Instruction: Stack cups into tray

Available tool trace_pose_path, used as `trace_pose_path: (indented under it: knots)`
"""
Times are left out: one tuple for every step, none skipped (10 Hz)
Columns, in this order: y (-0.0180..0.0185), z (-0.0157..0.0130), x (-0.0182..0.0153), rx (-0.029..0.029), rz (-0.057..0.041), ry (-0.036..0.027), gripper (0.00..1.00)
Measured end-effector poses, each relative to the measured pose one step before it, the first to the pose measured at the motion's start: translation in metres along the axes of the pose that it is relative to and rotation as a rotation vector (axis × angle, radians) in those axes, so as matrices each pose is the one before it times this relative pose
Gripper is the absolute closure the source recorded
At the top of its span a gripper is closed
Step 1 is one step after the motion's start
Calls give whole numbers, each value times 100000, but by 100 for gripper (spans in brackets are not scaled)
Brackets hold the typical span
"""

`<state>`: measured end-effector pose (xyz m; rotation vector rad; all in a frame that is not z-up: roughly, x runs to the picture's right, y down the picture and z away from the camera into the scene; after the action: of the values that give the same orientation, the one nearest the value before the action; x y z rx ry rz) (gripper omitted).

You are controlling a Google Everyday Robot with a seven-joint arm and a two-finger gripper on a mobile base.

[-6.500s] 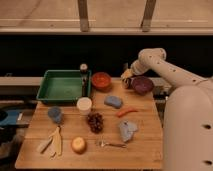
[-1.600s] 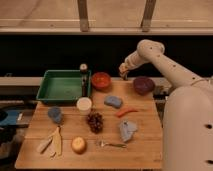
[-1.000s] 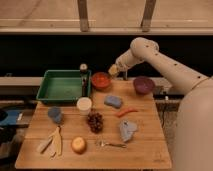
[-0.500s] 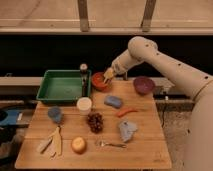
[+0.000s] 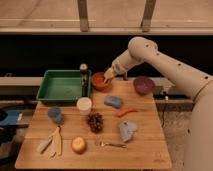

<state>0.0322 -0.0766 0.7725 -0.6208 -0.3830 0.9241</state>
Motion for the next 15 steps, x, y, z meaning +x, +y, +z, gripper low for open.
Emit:
trace_pose_path:
  knots:
    - [10,2,-58,-137,-96,-167,100]
    - [150,98,41,-1301,-1234,241,100]
    - [577,272,-277,-1524,-2048,50,100]
    - [1081,711,-629,-2252,-2703,263,100]
    - [1528,1174,-1094,-2856,-2961,710,100]
    - [1574,1162,-1117,-2558,-2608,1025,100]
    - [2310,1484,-1356,-3603,-3512,1234,100]
    - [1788,1187,-1049,-3122,-2977,745,100]
    - [1798,1189,-1207,-3599,-3678,336,100]
    - [1750,1283,-1257,-3849,-3967,195,100]
    - [1369,938,-1033,-3433,-3063,-15,100]
    - [539,406,-363,-1561,-1181,73,100]
    - [-121,-145,149,238,273,-27,100]
    - [5,8,7,-15,3,6,100]
    - [96,150,-146,-205,-248,48,100]
